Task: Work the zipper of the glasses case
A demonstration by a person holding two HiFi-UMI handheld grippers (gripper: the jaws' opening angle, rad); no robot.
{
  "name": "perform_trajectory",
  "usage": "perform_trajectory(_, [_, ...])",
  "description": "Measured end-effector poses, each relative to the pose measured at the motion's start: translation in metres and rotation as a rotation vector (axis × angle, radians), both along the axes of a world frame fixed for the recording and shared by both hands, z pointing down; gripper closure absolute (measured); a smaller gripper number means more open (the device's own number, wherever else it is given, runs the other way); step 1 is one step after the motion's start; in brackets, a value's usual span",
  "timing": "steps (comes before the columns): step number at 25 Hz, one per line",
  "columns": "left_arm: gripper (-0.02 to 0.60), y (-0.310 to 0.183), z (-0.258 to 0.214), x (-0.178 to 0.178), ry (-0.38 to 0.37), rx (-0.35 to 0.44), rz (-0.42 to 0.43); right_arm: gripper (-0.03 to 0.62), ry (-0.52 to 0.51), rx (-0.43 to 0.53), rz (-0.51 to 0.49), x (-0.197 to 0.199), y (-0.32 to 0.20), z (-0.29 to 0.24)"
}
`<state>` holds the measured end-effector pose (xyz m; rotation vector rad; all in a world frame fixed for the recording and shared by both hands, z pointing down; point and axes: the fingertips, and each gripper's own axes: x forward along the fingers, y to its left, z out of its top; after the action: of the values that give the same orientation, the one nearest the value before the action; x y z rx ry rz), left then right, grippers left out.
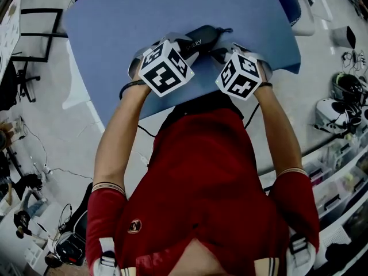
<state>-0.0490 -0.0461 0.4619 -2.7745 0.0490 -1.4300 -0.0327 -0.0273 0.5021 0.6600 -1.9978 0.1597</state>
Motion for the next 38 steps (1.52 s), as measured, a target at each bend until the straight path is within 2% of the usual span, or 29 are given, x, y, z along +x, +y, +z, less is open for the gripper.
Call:
perform_trajectory(9, [0.488,0.004,-0.002,0.012,-0.007,-0.04,-0.026,0.594,-0.104,-0.001,0.062,0.006,0.006,-0.003])
perform_trajectory(14, [0.488,-0.006,-0.004,0.005,-0.034,-0.065,-0.027,0.594,-0.162,0.0,0.102,-0.002,-0.002,-0.003])
perform_trajectory(18, [0.492,-0.008,-0.007,0.001,-0.028,-0.096,-0.028,0.594,-0.187,-0.003,0.134,-0.007,-0.002,-0.004])
perform_trajectory(25, [0.495,-0.009,-0.008,-0.004,-0.005,-0.131,0.036,0.594,-0.205,-0.01,0.196,-0.026,-0.002,-0.002])
perform_trajectory(30, [0.497,-0.01,-0.008,-0.01,-0.018,-0.164,0.108,0.594,-0.207,-0.002,0.294,-0.033,-0.004,-0.001])
perform_trajectory(38, [0.5,-0.01,-0.007,-0.008,0.02,-0.221,0.155,0.594,-0.206,0.03,0.42,-0.03,-0.002,-0.002])
